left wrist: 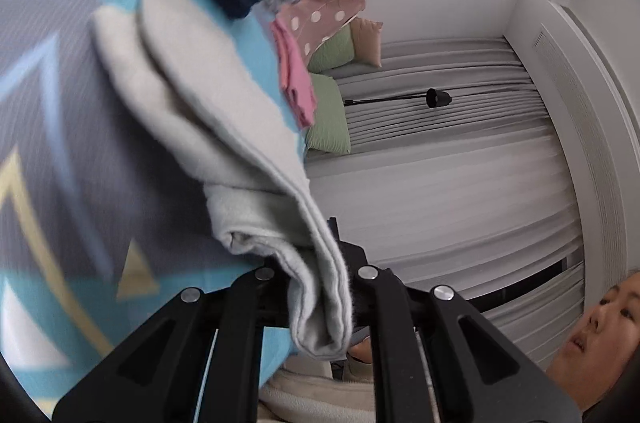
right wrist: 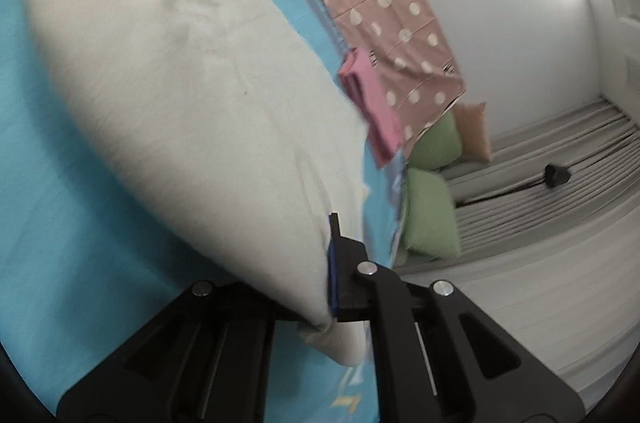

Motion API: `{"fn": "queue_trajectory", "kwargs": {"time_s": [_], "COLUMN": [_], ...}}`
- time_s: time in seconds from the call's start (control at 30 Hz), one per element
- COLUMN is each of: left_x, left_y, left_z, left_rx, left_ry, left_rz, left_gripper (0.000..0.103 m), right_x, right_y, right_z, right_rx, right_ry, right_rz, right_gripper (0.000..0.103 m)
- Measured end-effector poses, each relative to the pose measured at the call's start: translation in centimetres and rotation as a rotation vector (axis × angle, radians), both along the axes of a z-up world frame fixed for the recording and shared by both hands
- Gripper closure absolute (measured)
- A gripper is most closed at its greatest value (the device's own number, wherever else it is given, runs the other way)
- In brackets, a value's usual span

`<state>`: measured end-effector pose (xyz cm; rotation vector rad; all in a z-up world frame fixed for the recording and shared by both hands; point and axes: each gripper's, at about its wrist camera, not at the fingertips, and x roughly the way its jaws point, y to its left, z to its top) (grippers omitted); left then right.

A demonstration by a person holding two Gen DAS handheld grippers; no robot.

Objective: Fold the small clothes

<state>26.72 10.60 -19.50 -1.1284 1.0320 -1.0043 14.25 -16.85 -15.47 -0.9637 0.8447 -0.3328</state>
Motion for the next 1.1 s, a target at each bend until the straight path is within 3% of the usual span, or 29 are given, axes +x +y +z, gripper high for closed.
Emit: {"fn": "queue_trajectory", "kwargs": {"time_s": [0.17, 0.23, 0.27, 0.3, 0.33, 0.4, 0.5, 0.53, 0.6, 0.67, 0.73, 0.8, 0.87, 0.93, 1.03, 1.1], "left_x": [-2.9, -2.9, -2.7, -2.6, -2.5, -2.2, -2.1, -2.0, -2.3, -2.8, -3.6, -4.3, -5.4, -5.8, -5.9, -6.0], "left_y": [0.9, 1.0, 1.0, 1.0, 0.9, 0.6, 0.1, -0.1, -0.4, -1.6, -3.2, -4.3, -6.2, -7.2, -8.0, -8.9], "left_z": [-5.2, -6.8, -6.8, -6.5, -6.0, -5.4, -4.9, -4.6, -3.9, -2.3, -0.3, 1.2, 2.7, 3.1, 3.4, 3.8], "left_rx": [0.034, 0.028, 0.008, -0.004, -0.005, 0.031, 0.098, 0.126, 0.21, 0.36, 0.524, 0.653, 0.793, 0.853, 0.924, 0.979], "left_ry": [0.089, 0.143, 0.14, 0.13, 0.114, 0.09, 0.054, 0.035, -0.011, -0.111, -0.236, -0.344, -0.473, -0.514, -0.554, -0.603], "left_rz": [0.039, 0.043, 0.046, 0.042, 0.045, 0.056, 0.093, 0.117, 0.185, 0.236, 0.272, 0.322, 0.345, 0.358, 0.383, 0.383], "left_gripper": [0.094, 0.092, 0.09, 0.079, 0.074, 0.066, 0.065, 0.066, 0.067, 0.068, 0.078, 0.088, 0.088, 0.088, 0.091, 0.091], "right_x": [-1.8, -1.8, -1.7, -1.7, -2.0, -2.2, -2.3, -2.1, -1.3, -0.1, 1.4, 3.4, 5.0, 5.9, 7.9, 9.7], "right_y": [0.7, 1.0, 1.3, 1.6, 1.9, 2.5, 3.0, 3.0, 2.7, 2.3, 1.7, 1.0, 0.8, 1.6, 3.2, 4.3], "right_z": [-3.1, -3.5, -3.3, -3.0, -2.7, -1.9, 0.1, 1.0, 2.7, 4.5, 6.5, 8.5, 10.3, 12.2, 15.5, 16.6], "right_rx": [-0.014, -0.031, -0.002, 0.029, 0.058, 0.104, 0.239, 0.301, 0.447, 0.577, 0.707, 0.922, 1.143, 1.188, 1.105, 1.111], "right_ry": [0.047, 0.015, 0.011, 0.01, 0.009, 0.006, 0.026, 0.039, 0.084, 0.12, 0.156, 0.269, 0.415, 0.509, 0.445, 0.442], "right_rz": [0.017, 0.008, -0.007, -0.005, 0.004, 0.029, 0.064, 0.073, 0.09, 0.087, 0.088, 0.092, 0.113, 0.155, 0.167, 0.148], "right_gripper": [0.086, 0.085, 0.085, 0.084, 0.081, 0.066, 0.043, 0.042, 0.027, 0.026, 0.026, 0.017, 0.016, 0.017, 0.013, 0.012]}}
